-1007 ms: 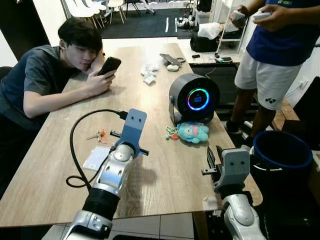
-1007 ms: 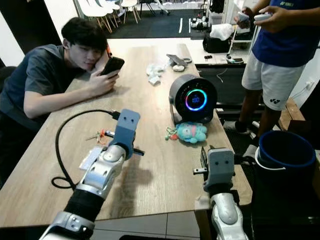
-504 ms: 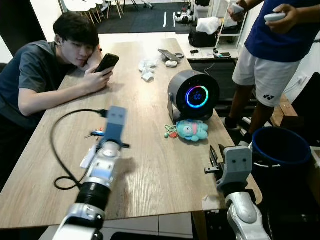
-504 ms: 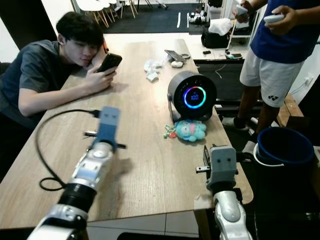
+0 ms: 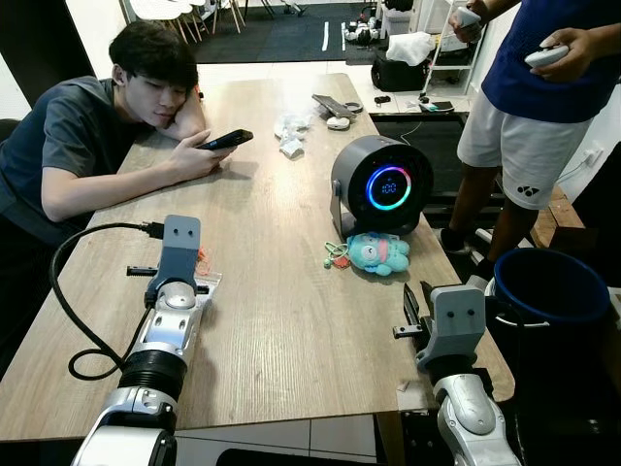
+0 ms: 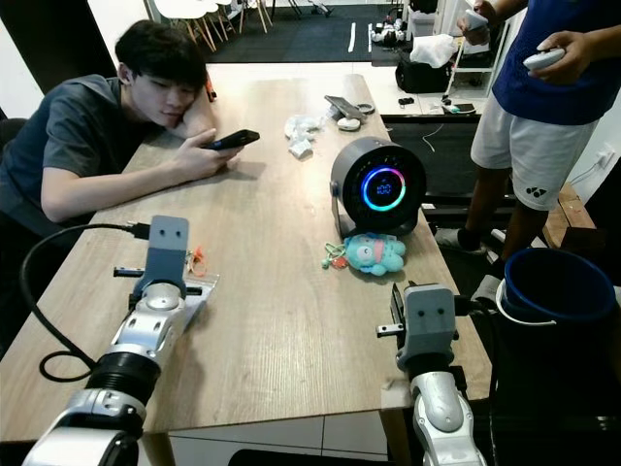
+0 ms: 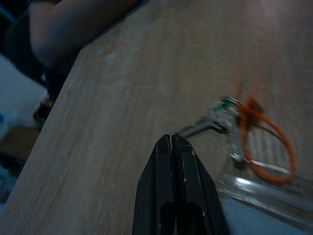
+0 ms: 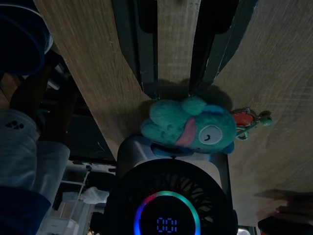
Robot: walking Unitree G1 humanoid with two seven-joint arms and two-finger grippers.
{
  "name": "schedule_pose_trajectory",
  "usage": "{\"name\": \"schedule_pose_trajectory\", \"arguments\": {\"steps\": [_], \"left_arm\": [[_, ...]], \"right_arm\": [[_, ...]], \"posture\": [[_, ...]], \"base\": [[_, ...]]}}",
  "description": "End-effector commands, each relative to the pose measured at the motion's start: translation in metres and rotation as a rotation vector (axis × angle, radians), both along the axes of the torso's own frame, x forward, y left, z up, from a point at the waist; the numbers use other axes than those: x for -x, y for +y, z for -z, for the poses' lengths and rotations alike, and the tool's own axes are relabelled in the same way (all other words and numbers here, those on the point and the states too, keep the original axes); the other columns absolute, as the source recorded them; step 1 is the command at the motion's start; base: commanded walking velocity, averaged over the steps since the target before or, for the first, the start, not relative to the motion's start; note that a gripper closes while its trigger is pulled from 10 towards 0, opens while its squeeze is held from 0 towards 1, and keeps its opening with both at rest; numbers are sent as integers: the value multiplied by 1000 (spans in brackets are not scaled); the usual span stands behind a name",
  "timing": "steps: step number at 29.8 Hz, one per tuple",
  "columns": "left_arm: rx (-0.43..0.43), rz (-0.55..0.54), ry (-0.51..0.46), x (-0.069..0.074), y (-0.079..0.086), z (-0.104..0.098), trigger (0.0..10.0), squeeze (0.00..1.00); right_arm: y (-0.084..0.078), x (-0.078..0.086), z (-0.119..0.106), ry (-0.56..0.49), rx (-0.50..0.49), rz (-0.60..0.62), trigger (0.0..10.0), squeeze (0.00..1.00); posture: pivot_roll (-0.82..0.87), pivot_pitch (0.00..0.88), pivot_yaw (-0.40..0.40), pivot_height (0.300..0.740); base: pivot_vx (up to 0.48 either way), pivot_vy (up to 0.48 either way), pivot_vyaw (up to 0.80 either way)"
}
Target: Hang keys on a hook
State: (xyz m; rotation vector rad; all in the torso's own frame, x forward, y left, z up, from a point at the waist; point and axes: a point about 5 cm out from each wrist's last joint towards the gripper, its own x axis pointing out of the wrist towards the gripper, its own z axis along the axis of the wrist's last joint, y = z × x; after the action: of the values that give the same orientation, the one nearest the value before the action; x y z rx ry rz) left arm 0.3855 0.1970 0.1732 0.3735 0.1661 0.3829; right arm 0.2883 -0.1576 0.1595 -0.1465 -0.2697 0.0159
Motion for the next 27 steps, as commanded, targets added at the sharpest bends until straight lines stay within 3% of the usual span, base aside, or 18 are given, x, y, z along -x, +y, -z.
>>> {"name": "schedule_pose_trajectory", "arguments": {"steps": [1, 5, 8, 9, 10, 12, 13, 14, 17, 19, 27], "left_arm": [[-55, -24, 46, 5, 15, 12, 10000, 0], [-124, -64, 60, 8, 43, 7, 10000, 0], [-141, -54, 82, 8, 54, 6, 10000, 0], [-138, -41, 101, 9, 59, 5, 10000, 0], [-115, 38, 168, 9, 64, 7, 10000, 0], [-65, 144, 244, 12, 64, 10, 10000, 0], [-65, 144, 244, 12, 64, 10, 10000, 0], [-24, 225, 293, 15, 62, 13, 10000, 0], [3, 279, 323, 17, 60, 15, 10000, 0], [51, 371, 366, 23, 58, 16, 10000, 0], [54, 530, 438, 34, 51, 16, 10000, 0]], "right_arm": [[0, 3, 1, 8, -5, 2, 10000, 0], [0, 3, 1, 9, -5, 2, 10000, 0], [0, 2, 1, 9, -5, 1, 10000, 0], [0, 2, 1, 9, -5, 1, 10000, 0], [0, 1, 1, 10, -5, 2, 10000, 0], [-1, 1, 1, 10, -5, 2, 10000, 0], [-1, 1, 1, 10, -5, 2, 10000, 0], [-1, 1, 1, 11, -5, 3, 10000, 0], [-1, 1, 1, 11, -5, 4, 10000, 0], [-1, 1, 2, 12, -6, 5, 10000, 0], [0, -1, 1, 9, -7, 0, 10000, 0]], "posture": [[-21, 240, 84, 740], [-19, 241, 81, 740], [-15, 240, 81, 740], [-14, 240, 82, 740], [-12, 240, 82, 740], [-11, 240, 83, 740], [-11, 240, 83, 740], [-9, 239, 83, 740], [-8, 239, 84, 740], [-4, 238, 83, 740], [-3, 232, 79, 740]], "base": [[0, 0, 0], [0, 0, 0], [0, 0, 0], [0, 0, 0], [0, 0, 0], [0, 0, 0], [0, 0, 0], [0, 0, 0], [0, 0, 0], [0, 0, 0], [0, 0, 0]]}}
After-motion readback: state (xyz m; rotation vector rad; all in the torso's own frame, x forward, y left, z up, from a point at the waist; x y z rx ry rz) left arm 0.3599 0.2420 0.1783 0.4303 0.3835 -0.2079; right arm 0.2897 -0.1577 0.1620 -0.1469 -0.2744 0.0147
